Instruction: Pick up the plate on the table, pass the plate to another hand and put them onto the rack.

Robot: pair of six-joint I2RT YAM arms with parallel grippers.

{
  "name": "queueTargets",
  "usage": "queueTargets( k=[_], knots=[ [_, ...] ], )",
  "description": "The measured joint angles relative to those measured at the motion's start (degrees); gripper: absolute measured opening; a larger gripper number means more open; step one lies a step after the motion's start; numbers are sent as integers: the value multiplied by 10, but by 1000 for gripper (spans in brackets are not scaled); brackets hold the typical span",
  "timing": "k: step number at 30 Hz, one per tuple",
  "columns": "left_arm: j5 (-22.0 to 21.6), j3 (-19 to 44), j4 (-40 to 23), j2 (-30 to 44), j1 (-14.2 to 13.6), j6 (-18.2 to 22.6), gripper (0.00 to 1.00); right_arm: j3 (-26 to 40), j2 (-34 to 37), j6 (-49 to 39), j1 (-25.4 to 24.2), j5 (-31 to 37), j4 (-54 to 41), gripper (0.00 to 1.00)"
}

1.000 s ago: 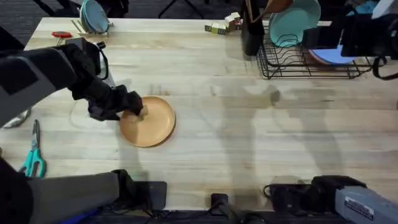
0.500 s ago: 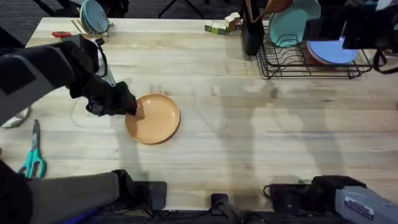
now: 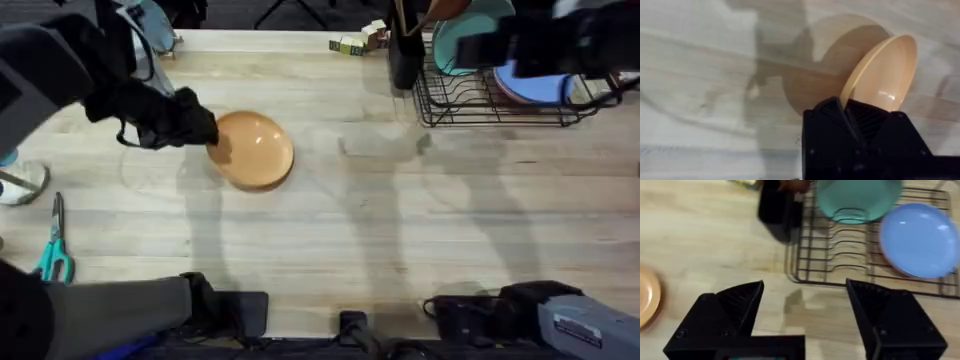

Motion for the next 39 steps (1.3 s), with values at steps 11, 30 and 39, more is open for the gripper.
queueTargets(
  k=[11, 30, 39],
  knots=[
    [114, 68, 4, 3, 0, -28, 41, 0, 40, -3, 110, 0, 19, 996],
    [227, 73, 37, 3, -1, -73, 44, 0, 40, 70, 172, 0, 78, 995],
    [229, 73, 53, 3, -1, -75, 44, 0, 40, 219, 199, 0, 92, 995]
  ],
)
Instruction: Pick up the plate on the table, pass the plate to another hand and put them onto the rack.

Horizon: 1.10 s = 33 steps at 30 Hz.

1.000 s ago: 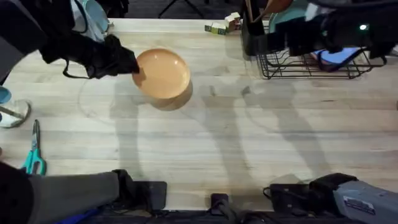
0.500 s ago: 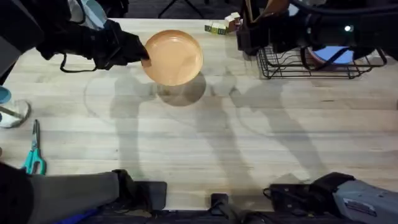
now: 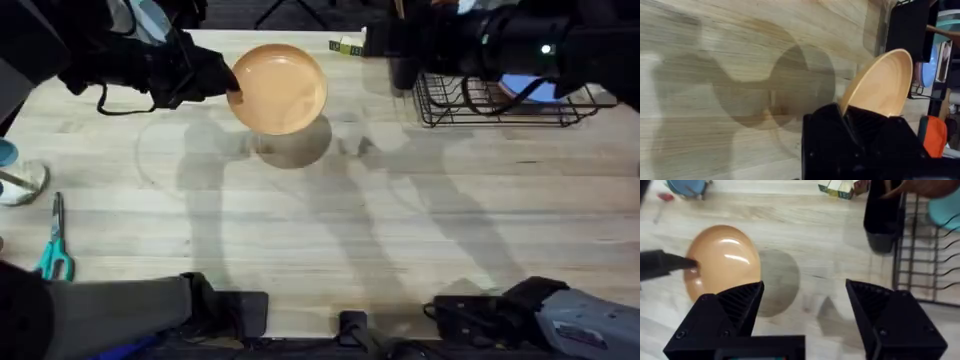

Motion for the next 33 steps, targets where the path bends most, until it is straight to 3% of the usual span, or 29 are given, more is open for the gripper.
queueTargets(
  k=[7, 19, 33],
  knots=[
    [4, 0, 0, 0, 0, 0, 44, 0, 7, 63, 11, -60, 11, 996],
    [4, 0, -3, 0, 0, 0, 44, 1, 74, 81, 24, -174, 13, 996],
    [4, 0, 0, 0, 0, 0, 43, 1, 106, 138, 38, -200, 55, 995]
  ],
)
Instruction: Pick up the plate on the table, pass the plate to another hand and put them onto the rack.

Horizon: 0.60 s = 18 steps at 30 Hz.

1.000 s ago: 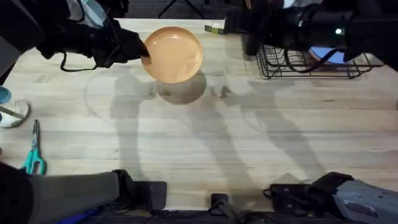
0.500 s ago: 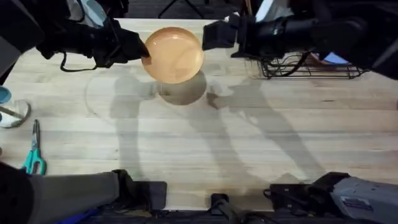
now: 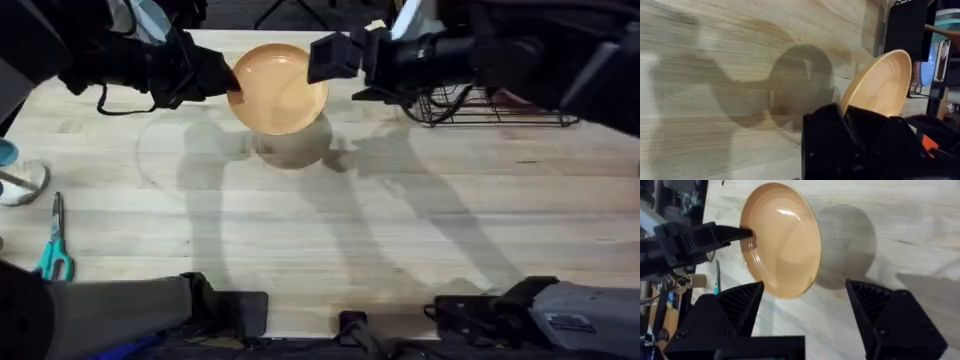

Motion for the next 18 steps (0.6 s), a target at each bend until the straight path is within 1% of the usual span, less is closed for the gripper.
queueTargets(
  k=[6, 15, 17, 18],
  knots=[
    [0, 0, 0, 0, 0, 0, 43, 0, 48, 4, 16, 0, 58, 995],
    [0, 0, -3, 0, 0, 0, 43, 0, 101, 6, 19, 0, 116, 989],
    [0, 0, -2, 0, 0, 0, 43, 0, 105, 6, 19, 0, 125, 964],
    [0, 0, -2, 0, 0, 0, 43, 0, 106, 6, 19, 0, 128, 924]
  ],
)
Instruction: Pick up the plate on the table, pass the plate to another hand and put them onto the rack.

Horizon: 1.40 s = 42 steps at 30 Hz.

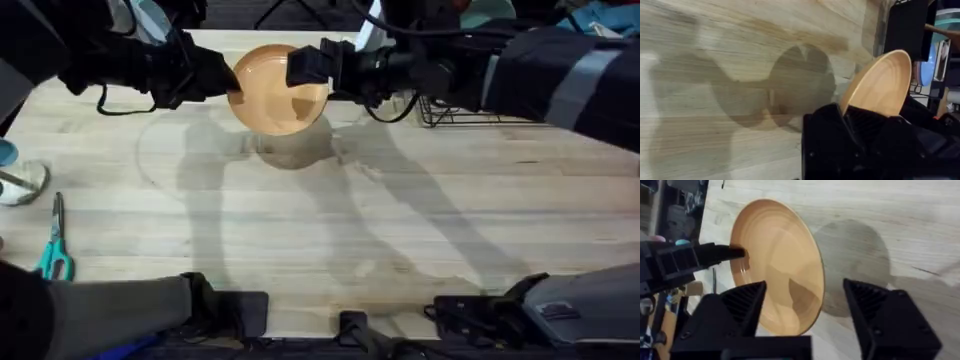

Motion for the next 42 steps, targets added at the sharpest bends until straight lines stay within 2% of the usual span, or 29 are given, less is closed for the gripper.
queueTargets(
  k=[3, 10, 12, 13, 21, 25, 28, 30, 33, 36, 39, 42],
  knots=[
    [0, 0, 0, 0, 0, 0, 43, 0, 4, 6, 0, 0, 7, 773],
    [-2, 0, 1, 0, 0, 0, 43, 0, 15, 15, -1, 2, 5, 194],
    [-7, 0, 2, 0, 2, 0, 43, 0, 16, 19, -3, 0, 6, 72],
    [-12, 0, 2, 0, 2, 0, 43, 1, 15, 20, -3, -4, 7, 43],
    [-16, 0, 3, 1, 2, 0, 47, 3, 15, 22, -12, -18, 7, 27],
    [-11, 0, 4, 1, 1, 0, 151, 3, 15, 21, -17, -18, 5, 29],
    [-8, 0, 8, 1, 0, -2, 273, 3, 15, 19, -21, -7, 0, 29],
    [-3, 0, 14, 1, 0, -3, 418, 3, 16, 15, -24, 3, -4, 29],
    [2, 0, 16, 1, 0, -5, 549, 3, 16, 12, -29, 15, -5, 29],
    [4, 0, 17, 1, 0, -6, 787, 3, 16, -3, -30, 19, -5, 29],
    [5, 0, 23, 1, 0, -8, 958, 3, 16, -27, -30, 21, -5, 29],
    [6, 1, 39, 1, 0, -8, 993, 3, 16, -64, -30, 22, -5, 29]
  ],
)
